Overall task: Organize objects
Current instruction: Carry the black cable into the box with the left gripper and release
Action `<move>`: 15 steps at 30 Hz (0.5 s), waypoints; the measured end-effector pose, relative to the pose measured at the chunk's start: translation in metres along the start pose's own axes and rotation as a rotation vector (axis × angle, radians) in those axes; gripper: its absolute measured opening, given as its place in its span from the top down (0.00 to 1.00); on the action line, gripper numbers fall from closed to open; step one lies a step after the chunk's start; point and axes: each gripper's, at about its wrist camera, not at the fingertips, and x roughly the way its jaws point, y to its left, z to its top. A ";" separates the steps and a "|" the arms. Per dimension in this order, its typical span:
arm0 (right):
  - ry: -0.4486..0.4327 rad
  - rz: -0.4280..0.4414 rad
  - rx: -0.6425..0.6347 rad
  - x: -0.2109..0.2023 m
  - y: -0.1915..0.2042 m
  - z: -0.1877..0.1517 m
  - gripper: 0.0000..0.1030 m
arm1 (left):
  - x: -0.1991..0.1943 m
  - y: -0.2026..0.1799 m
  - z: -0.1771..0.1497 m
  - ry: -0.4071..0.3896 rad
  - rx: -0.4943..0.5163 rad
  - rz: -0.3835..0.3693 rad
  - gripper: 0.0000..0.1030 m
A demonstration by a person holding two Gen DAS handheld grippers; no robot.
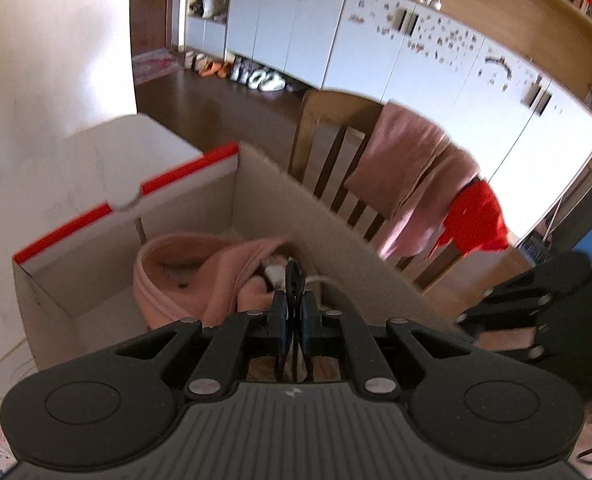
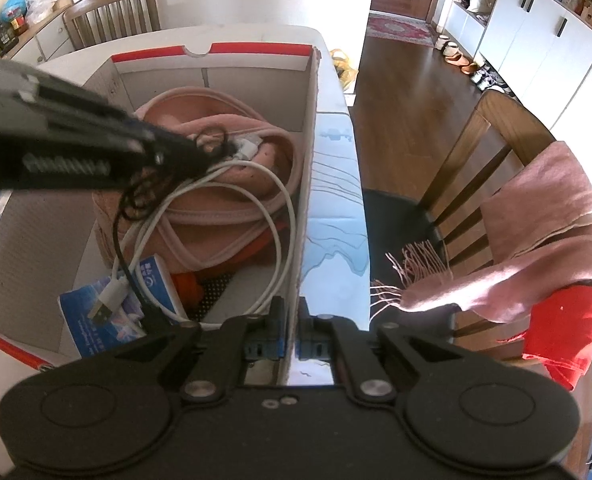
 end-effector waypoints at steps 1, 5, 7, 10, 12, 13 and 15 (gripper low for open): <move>0.000 0.001 0.001 0.000 0.000 0.000 0.97 | 0.003 0.000 -0.002 0.011 0.005 0.006 0.94; 0.000 0.003 0.006 -0.001 -0.001 0.000 0.97 | 0.009 0.005 -0.009 0.026 -0.013 -0.006 0.94; 0.000 0.002 0.007 -0.001 -0.001 0.000 0.97 | 0.009 0.008 -0.009 0.030 -0.021 -0.014 0.93; 0.000 0.002 0.008 -0.001 -0.001 0.000 0.97 | 0.006 0.009 -0.010 0.034 -0.028 -0.017 0.84; 0.001 0.002 0.007 -0.001 -0.001 0.000 0.97 | 0.003 0.010 -0.012 0.034 -0.032 -0.024 0.77; 0.000 0.002 0.007 -0.001 -0.001 -0.001 0.97 | 0.001 0.010 -0.014 0.029 -0.037 -0.031 0.73; 0.001 0.002 0.007 -0.001 -0.001 0.000 0.97 | -0.005 0.010 -0.016 0.017 -0.046 -0.046 0.70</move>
